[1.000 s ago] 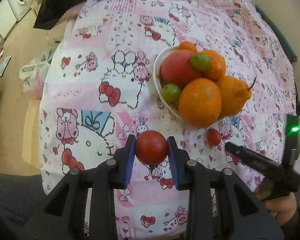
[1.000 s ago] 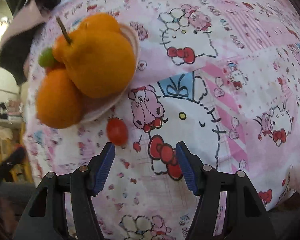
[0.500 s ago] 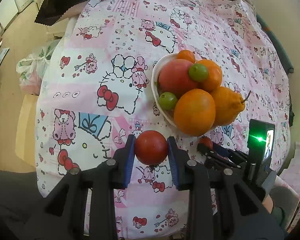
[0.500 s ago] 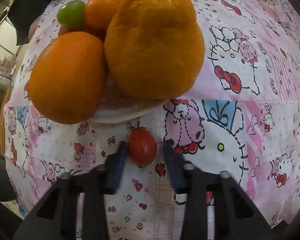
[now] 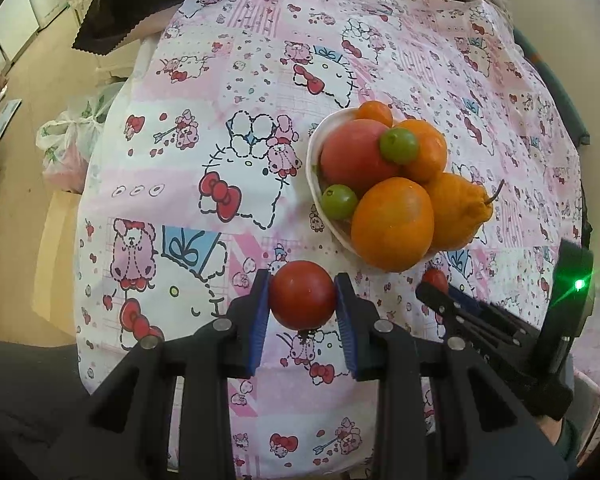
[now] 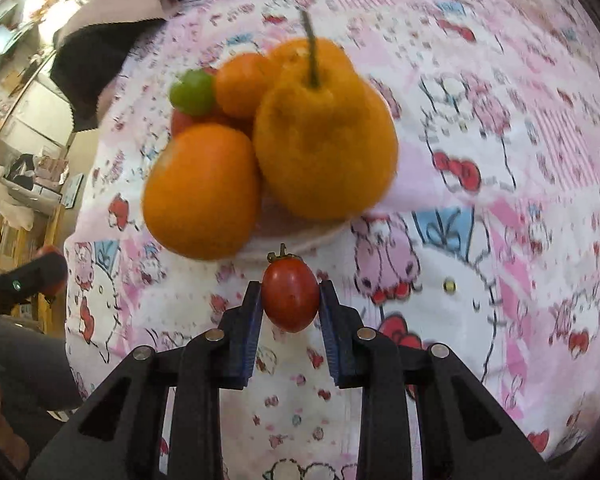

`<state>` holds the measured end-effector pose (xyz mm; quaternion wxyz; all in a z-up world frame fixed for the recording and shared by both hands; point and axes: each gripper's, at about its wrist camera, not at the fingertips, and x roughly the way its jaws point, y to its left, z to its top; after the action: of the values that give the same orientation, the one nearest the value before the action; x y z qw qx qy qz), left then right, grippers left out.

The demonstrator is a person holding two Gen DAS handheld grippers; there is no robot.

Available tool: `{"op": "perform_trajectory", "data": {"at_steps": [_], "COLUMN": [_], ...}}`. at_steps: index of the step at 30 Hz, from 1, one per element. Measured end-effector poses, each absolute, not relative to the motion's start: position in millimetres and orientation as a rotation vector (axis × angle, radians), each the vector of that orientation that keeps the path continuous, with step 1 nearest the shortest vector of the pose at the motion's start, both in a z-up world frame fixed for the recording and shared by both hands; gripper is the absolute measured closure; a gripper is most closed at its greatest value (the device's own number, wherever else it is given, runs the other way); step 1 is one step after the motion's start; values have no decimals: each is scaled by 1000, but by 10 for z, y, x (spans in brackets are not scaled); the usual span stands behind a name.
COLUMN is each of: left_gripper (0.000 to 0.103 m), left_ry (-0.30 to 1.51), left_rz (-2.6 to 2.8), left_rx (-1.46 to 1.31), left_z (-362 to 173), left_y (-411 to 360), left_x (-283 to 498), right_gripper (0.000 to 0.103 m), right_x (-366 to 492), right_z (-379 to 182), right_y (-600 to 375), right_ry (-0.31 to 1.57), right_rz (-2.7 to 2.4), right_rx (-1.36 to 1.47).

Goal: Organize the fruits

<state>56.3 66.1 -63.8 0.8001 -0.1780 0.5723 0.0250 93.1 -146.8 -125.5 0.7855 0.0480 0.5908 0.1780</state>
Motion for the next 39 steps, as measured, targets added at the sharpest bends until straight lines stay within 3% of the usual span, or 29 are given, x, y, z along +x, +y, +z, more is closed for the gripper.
{"op": "perform_trajectory", "data": {"at_steps": [13, 31, 32, 34, 39], "left_gripper": [75, 75, 75, 75, 75], "left_ry": [1239, 1237, 1236, 1236, 1238], "left_rz": [66, 65, 67, 64, 49], "left_rx": [-394, -377, -377, -380, -369], "left_z": [-690, -693, -691, -691, -697], "left_y": [683, 676, 672, 668, 601], "left_x": [596, 572, 571, 571, 582], "right_gripper": [73, 70, 69, 49, 48], "right_x": [1103, 987, 979, 955, 915], "right_z": [-1338, -1194, -1199, -1290, -1600], "right_y": [-1216, -1457, -1497, -1563, -1556], "right_ry": [1237, 1279, 1298, 1374, 1489], "right_rz": [379, 369, 368, 377, 362], "right_rx": [-28, 83, 106, 183, 291]}}
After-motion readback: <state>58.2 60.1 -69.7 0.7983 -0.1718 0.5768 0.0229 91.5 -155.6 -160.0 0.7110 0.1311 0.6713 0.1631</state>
